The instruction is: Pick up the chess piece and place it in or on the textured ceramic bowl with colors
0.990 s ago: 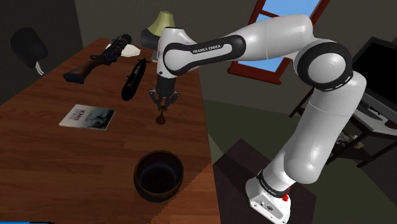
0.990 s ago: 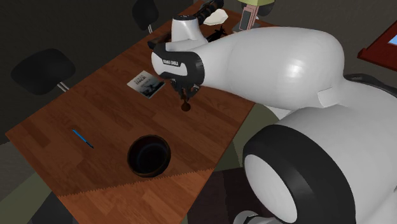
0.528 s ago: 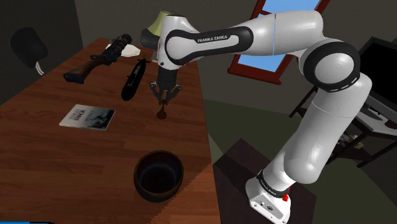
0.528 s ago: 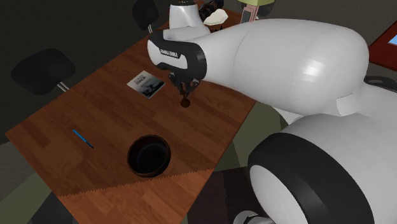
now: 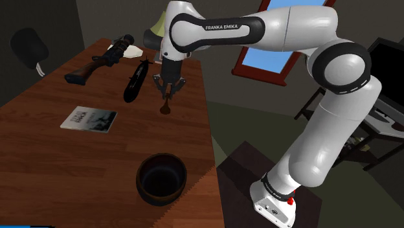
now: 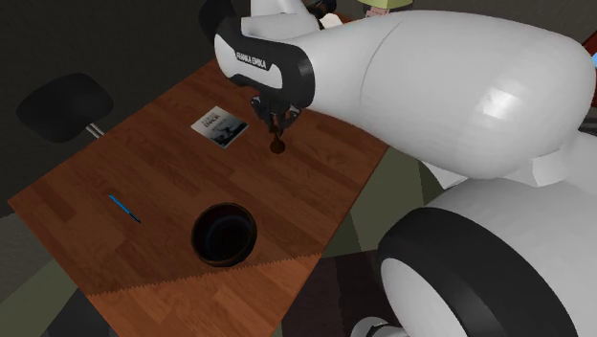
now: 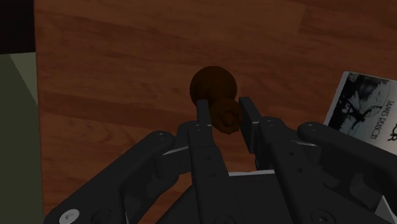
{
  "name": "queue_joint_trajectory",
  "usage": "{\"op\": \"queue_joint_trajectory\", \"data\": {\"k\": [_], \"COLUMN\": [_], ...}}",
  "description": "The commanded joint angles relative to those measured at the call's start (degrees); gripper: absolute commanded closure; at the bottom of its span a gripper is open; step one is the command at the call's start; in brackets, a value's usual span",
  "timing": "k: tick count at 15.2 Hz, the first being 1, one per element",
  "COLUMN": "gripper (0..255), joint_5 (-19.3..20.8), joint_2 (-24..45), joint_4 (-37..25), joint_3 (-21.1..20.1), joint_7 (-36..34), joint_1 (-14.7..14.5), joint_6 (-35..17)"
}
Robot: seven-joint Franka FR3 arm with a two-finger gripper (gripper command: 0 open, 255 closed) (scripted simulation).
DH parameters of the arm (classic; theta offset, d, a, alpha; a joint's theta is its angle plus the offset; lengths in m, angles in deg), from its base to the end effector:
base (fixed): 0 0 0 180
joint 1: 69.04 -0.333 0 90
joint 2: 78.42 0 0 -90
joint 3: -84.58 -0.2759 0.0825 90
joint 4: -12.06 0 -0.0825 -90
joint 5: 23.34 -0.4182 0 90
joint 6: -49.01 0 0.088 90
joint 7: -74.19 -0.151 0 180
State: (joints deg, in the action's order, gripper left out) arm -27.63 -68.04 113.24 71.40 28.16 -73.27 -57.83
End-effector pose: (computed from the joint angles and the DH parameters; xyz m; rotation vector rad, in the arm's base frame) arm 0.5951 0.1925 0.3584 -2.9753 0.8012 0.1932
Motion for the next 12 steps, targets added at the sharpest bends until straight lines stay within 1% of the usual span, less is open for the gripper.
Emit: {"op": "queue_joint_trajectory", "data": {"k": [1, 5, 12], "gripper": [255, 255, 255], "joint_5": [-0.06, -0.1, -2.73], "joint_2": [-0.42, -0.86, -9.92], "joint_4": [-1.02, -3.53, 6.34], "joint_3": [0.02, 0.01, -3.29], "joint_7": [0.01, -0.2, -6.2], "joint_1": [0.08, 0.1, -3.33], "joint_6": [1.47, 4.39, 2.62]}}
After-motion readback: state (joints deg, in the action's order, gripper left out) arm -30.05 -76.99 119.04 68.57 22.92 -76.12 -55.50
